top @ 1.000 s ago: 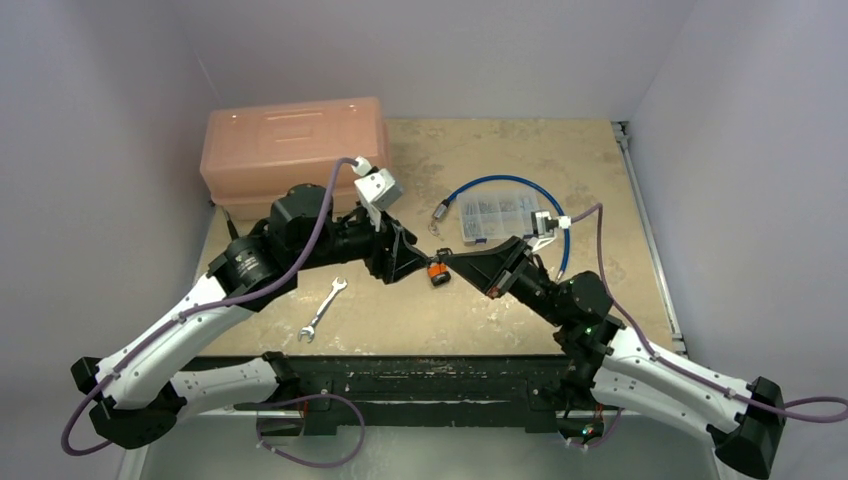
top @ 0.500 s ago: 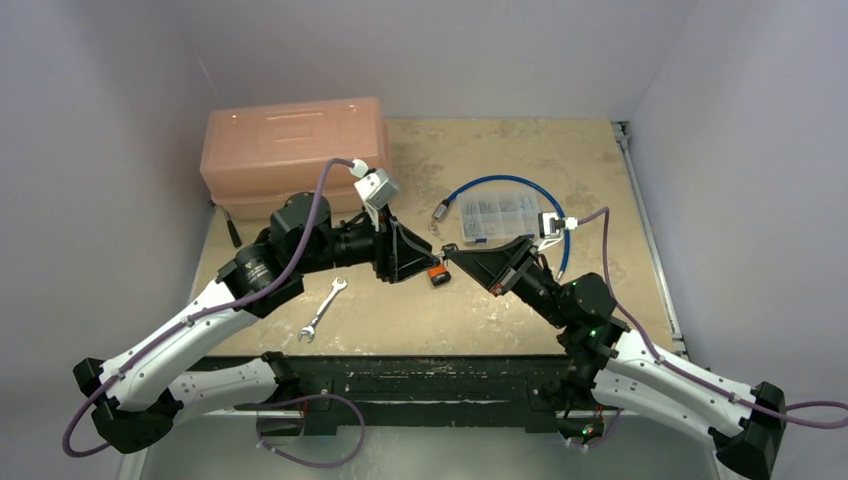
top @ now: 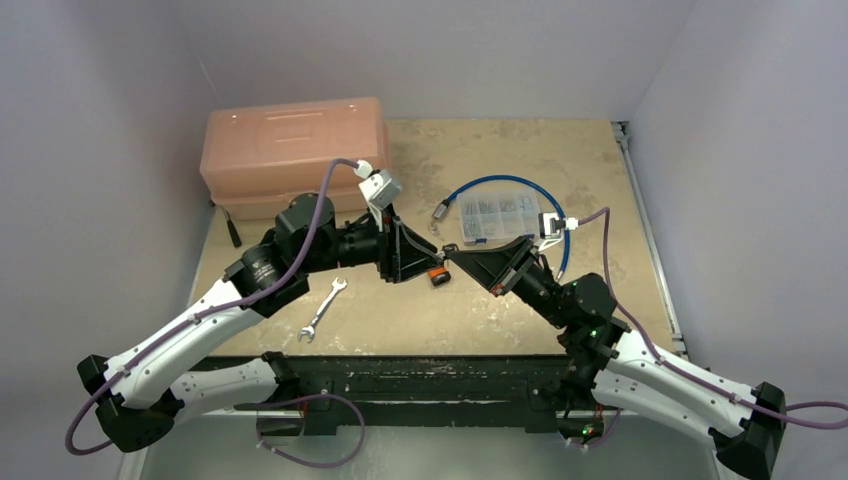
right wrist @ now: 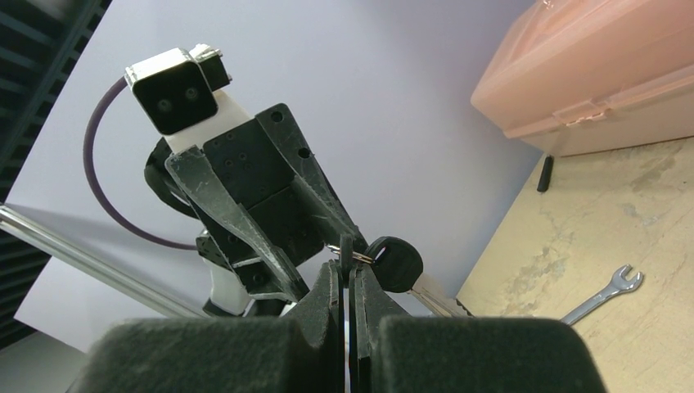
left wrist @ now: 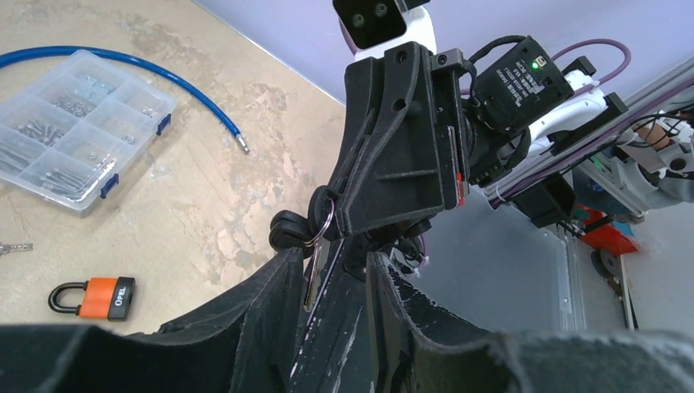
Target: Unlock with the key
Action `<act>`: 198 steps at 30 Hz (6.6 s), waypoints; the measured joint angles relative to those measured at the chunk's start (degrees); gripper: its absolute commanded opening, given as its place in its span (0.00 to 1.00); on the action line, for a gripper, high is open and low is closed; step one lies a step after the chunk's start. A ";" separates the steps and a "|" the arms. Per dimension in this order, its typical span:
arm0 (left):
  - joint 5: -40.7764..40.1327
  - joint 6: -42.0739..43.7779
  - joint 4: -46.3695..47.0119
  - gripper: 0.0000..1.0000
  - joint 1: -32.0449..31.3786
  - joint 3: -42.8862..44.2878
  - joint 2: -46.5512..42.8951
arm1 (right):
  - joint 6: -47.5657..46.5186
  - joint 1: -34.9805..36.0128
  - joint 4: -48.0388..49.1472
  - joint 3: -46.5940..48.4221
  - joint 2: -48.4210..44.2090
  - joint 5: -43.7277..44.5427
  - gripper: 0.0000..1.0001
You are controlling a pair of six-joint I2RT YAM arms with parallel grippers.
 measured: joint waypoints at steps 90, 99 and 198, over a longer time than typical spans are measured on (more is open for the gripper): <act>-3.63 27.43 -39.95 0.00 -7.63 5.11 13.86 | -19.41 -4.07 -59.60 34.12 47.45 -39.41 0.23; -3.65 27.63 -40.44 0.00 -7.89 5.11 13.88 | -18.62 -4.09 -58.49 32.59 47.25 -39.60 0.00; 13.94 26.12 -34.53 0.00 -0.90 13.05 14.75 | -35.45 -5.16 -19.52 5.44 0.87 -30.84 0.38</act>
